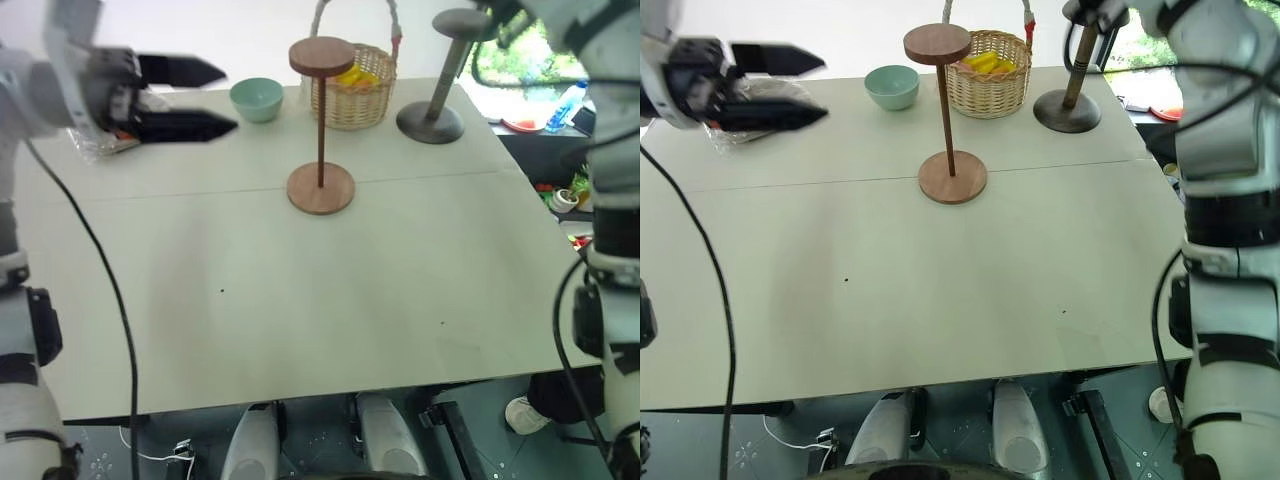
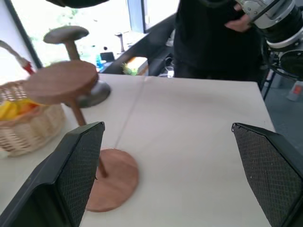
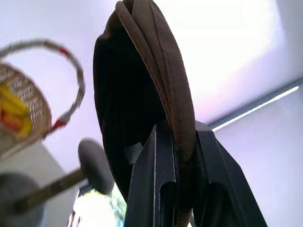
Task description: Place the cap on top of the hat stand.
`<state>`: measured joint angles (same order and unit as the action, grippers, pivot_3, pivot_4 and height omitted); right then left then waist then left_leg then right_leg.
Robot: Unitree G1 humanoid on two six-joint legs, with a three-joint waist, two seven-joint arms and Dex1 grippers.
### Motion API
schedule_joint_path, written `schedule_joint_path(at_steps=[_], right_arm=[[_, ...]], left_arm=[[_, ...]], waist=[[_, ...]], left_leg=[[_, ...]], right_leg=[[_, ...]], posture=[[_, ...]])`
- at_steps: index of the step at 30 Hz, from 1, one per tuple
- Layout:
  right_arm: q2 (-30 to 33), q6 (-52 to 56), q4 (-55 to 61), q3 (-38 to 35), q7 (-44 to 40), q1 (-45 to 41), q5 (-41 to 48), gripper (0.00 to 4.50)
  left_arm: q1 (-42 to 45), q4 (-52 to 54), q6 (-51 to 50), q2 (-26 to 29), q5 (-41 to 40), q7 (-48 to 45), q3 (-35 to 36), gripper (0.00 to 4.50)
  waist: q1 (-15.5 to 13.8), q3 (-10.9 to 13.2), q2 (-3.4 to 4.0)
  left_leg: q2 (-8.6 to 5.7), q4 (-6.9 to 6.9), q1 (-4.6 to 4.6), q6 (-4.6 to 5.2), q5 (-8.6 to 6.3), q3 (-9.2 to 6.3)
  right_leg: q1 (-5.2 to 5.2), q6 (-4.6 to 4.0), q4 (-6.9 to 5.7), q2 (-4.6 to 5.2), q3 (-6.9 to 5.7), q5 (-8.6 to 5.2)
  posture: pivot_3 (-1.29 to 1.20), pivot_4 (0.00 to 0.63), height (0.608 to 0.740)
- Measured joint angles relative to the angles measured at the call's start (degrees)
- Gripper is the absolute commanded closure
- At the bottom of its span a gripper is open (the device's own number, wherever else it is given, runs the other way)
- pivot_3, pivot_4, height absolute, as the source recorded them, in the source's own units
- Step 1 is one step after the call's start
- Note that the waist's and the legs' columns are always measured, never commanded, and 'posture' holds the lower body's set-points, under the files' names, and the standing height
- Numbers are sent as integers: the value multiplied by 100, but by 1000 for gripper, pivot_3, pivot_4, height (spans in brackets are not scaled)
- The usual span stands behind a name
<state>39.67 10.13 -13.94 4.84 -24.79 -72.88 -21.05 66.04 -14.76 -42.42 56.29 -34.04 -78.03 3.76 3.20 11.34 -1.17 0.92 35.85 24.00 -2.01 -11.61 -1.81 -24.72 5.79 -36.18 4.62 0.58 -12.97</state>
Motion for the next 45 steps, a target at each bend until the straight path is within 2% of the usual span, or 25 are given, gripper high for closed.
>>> schedule_joint_path(at_steps=[6,10,15,23,28,33,36,41,45], right_arm=[[-935,-1004,-1355,422,79,-546,126,4464],[-1255,-1349,-1577,764,-35,-507,112,4464],[-1262,-1284,-691,823,-321,196,114,4464],[-806,-866,1422,812,-833,1630,-28,4464],[-651,-1077,1719,854,-709,2091,-482,4464],[-802,-1168,1776,1045,-403,2474,-921,4464],[-950,-1146,1710,1197,-318,2607,-1091,3211],[-1015,-984,1595,1222,-294,2644,-1155,552],[-988,-823,1928,1024,-648,2872,-707,552]], left_arm=[[50,-330,272,240,198,100,176,0],[2,-290,259,464,216,193,376,0],[-146,-105,104,632,199,292,502,0],[-241,-8,23,663,134,354,605,0],[-136,-113,44,500,158,339,524,0],[155,-371,162,270,315,291,311,0],[222,-455,269,147,402,208,144,0],[224,-521,302,13,486,87,69,0],[222,-484,303,-98,514,40,-53,0]], waist=[[26,1,-1],[24,1,-1],[-25,1,-2],[-68,-1,-5],[-68,-1,-5],[-68,-2,-7],[-61,-2,-7],[-65,-2,-7],[-83,-2,-9]], left_leg=[[0,5,20,0,0,0],[-1,9,53,-1,1,2],[-1,14,52,-1,1,1],[-1,33,42,-1,1,1],[-1,36,40,-2,1,2],[-2,36,40,-2,2,3],[-2,37,38,-2,2,4],[-2,37,39,-2,2,3],[-2,39,41,-2,2,3]], right_leg=[[-15,3,-4,0,1,1],[-52,8,-17,1,6,5],[-53,8,-26,0,5,4],[-51,6,-56,-1,7,3],[-52,6,-64,-2,9,3],[-53,6,-67,-2,10,2],[-54,6,-72,-2,12,2],[-56,6,-75,-2,13,2],[-55,7,-74,-2,13,2]], posture=[[0,150,740],[0,150,740],[0,150,740],[0,150,740],[0,150,740],[0,150,740],[0,150,740],[0,150,740],[0,150,740]])
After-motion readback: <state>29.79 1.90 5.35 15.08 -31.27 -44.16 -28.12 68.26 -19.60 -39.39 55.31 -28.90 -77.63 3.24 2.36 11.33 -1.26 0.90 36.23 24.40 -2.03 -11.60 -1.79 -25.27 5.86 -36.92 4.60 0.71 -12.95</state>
